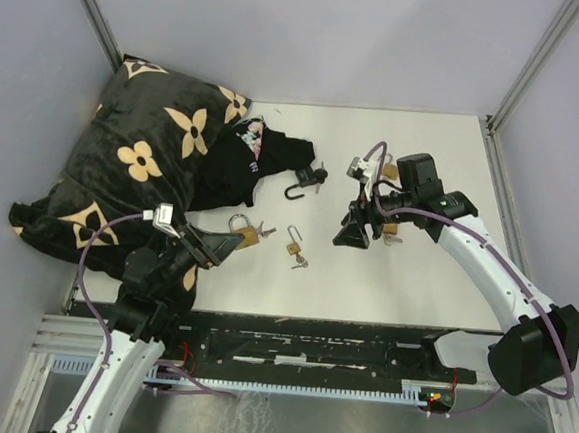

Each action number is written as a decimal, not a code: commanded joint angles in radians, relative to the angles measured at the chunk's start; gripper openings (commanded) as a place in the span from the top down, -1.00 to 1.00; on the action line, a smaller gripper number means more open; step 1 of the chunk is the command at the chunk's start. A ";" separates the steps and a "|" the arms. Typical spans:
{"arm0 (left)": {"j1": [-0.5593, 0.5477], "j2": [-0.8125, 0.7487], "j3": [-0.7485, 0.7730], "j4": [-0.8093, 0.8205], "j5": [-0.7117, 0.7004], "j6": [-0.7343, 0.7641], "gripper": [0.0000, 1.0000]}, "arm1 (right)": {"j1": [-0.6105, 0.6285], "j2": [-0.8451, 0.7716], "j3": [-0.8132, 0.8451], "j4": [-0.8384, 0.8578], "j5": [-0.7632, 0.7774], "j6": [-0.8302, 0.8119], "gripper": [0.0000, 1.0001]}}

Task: Lock with the key
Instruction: Place the key at the center of the board.

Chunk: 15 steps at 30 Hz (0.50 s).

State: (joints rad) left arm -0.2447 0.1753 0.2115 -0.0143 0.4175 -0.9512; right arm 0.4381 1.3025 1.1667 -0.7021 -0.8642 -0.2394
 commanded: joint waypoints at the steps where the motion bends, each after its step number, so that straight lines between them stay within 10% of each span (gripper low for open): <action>1: -0.021 0.073 0.021 0.013 -0.093 -0.049 -0.72 | -0.081 -0.063 -0.107 0.236 -0.035 0.085 -0.43; 15: -0.546 0.824 0.373 -0.046 -0.827 0.082 -0.52 | -0.120 -0.045 -0.100 0.226 0.042 0.092 -0.44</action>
State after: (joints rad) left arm -0.7349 0.8215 0.4244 -0.0204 -0.1337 -0.9073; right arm 0.3344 1.2709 1.0416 -0.5293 -0.8536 -0.1608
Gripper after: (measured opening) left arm 0.792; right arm 0.717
